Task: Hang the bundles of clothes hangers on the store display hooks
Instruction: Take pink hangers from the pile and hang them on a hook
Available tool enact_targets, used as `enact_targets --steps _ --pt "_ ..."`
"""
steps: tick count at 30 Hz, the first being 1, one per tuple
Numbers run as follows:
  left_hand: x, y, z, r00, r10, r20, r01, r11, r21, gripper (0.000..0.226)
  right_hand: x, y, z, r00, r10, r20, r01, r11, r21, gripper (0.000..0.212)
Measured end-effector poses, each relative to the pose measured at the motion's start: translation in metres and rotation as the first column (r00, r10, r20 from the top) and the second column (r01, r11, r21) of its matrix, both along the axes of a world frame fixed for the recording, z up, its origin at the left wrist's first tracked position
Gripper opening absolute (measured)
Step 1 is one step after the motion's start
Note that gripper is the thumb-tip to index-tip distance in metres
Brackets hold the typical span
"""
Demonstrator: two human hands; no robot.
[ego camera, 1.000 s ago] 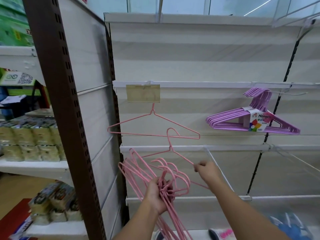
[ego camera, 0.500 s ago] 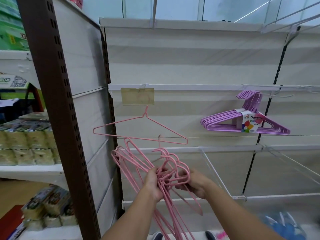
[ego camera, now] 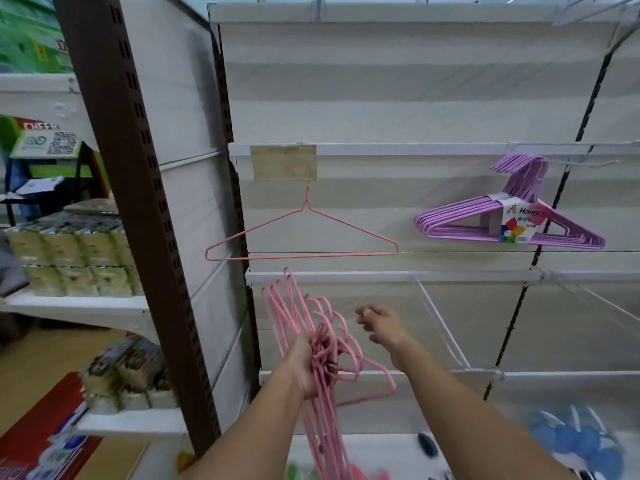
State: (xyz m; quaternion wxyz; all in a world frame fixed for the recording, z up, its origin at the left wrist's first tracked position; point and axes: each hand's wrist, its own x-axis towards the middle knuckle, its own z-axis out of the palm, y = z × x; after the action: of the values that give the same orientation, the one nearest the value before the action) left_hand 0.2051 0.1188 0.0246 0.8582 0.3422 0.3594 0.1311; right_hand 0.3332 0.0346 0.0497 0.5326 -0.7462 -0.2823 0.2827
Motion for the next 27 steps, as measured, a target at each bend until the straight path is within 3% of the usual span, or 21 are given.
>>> enact_targets --steps 3,7,11,13,17,20,23,26,27 --pt "-0.009 0.002 0.001 0.999 0.011 0.046 -0.01 0.999 -0.038 0.048 0.002 0.002 -0.007 0.961 0.096 0.259 -0.049 0.982 -0.185 0.036" --pt "-0.019 0.006 0.004 0.994 -0.031 0.108 0.038 0.997 -0.068 0.053 -0.005 0.007 -0.011 0.904 0.221 0.365 -0.103 0.943 -0.317 0.042" --pt "-0.025 0.0 0.007 0.973 -0.171 0.155 0.176 0.984 -0.015 0.024 -0.004 0.013 -0.009 0.857 0.3 0.419 -0.114 0.904 -0.413 0.043" --pt "-0.03 -0.003 0.007 0.923 -0.287 0.256 0.287 0.957 0.036 0.014 -0.001 0.014 -0.009 0.867 0.307 0.391 -0.12 0.893 -0.435 0.042" --pt "-0.034 0.003 0.009 0.858 -0.387 0.337 0.371 0.922 0.113 0.018 -0.01 0.007 -0.005 0.94 0.319 0.117 -0.281 0.923 -0.263 0.046" --pt "-0.034 0.006 0.013 0.872 -0.359 0.334 0.359 0.931 0.063 0.025 -0.014 0.003 -0.004 0.951 0.307 0.046 -0.3 0.947 -0.117 0.043" --pt "-0.032 0.007 0.023 0.935 -0.238 0.262 0.252 0.968 -0.02 0.019 -0.005 0.007 0.005 0.988 0.144 0.047 -0.143 0.989 -0.019 0.036" --pt "-0.022 0.006 0.03 0.979 -0.02 0.204 0.04 0.995 -0.096 0.038 0.01 0.014 0.038 0.982 -0.118 0.149 0.095 0.984 0.151 0.039" --pt "-0.018 0.004 0.032 0.977 0.039 0.21 -0.015 0.993 -0.113 0.035 0.013 0.016 0.052 0.963 -0.2 0.18 0.162 0.965 0.205 0.039"
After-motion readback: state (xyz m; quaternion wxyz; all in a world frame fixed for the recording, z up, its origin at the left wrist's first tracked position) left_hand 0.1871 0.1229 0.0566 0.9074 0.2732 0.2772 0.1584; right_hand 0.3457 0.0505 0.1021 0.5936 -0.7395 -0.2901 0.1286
